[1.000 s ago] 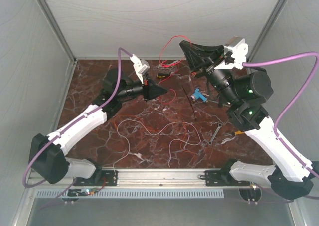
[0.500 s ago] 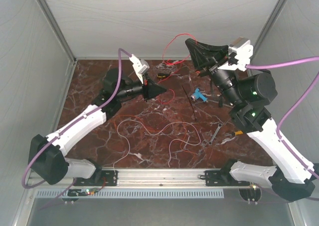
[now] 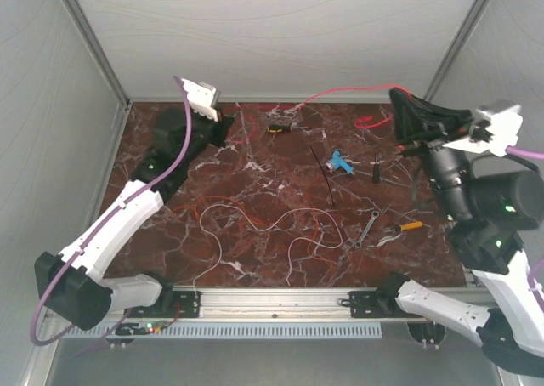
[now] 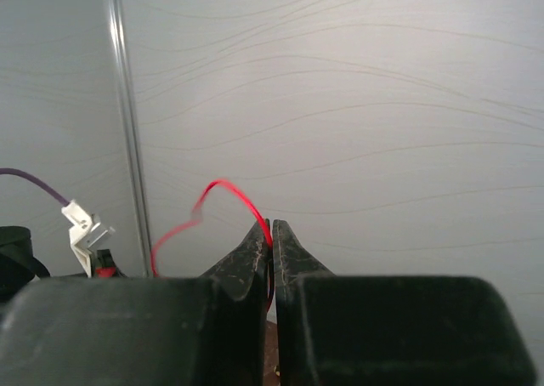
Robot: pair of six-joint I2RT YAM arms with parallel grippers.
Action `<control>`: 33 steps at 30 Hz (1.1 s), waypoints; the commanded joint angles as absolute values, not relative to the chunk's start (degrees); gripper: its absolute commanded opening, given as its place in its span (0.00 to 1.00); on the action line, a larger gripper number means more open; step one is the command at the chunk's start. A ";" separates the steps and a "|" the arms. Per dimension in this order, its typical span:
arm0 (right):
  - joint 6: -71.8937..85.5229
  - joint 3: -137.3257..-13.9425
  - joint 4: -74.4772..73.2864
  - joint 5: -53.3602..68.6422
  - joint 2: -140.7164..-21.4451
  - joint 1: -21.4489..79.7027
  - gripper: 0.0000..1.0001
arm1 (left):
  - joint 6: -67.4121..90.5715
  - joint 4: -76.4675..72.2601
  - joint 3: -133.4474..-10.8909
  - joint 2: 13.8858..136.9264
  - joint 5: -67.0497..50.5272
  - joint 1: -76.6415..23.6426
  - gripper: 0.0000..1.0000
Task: Zip-tie the wires
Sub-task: Straighten the cable at the center of the board.
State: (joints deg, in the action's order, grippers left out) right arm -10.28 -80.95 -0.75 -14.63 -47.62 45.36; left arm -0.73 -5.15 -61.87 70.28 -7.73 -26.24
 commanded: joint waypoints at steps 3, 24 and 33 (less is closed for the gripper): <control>-11.61 -81.32 -6.61 -19.42 -43.86 45.62 0.00 | -2.71 -5.91 -64.54 66.80 6.28 -23.22 0.00; 12.46 -64.65 -28.91 0.30 -44.37 45.62 0.00 | -13.48 10.45 -66.41 64.17 21.45 -27.10 0.00; 23.22 -57.22 -33.35 7.75 -45.44 45.76 0.00 | -34.44 -2.45 -48.13 65.19 31.78 -27.51 0.00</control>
State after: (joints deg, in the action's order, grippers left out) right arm 16.08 -59.68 -31.38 2.72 -46.24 45.36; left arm -21.37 4.58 -53.93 64.38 27.05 -27.11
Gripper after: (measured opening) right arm 0.003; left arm 0.001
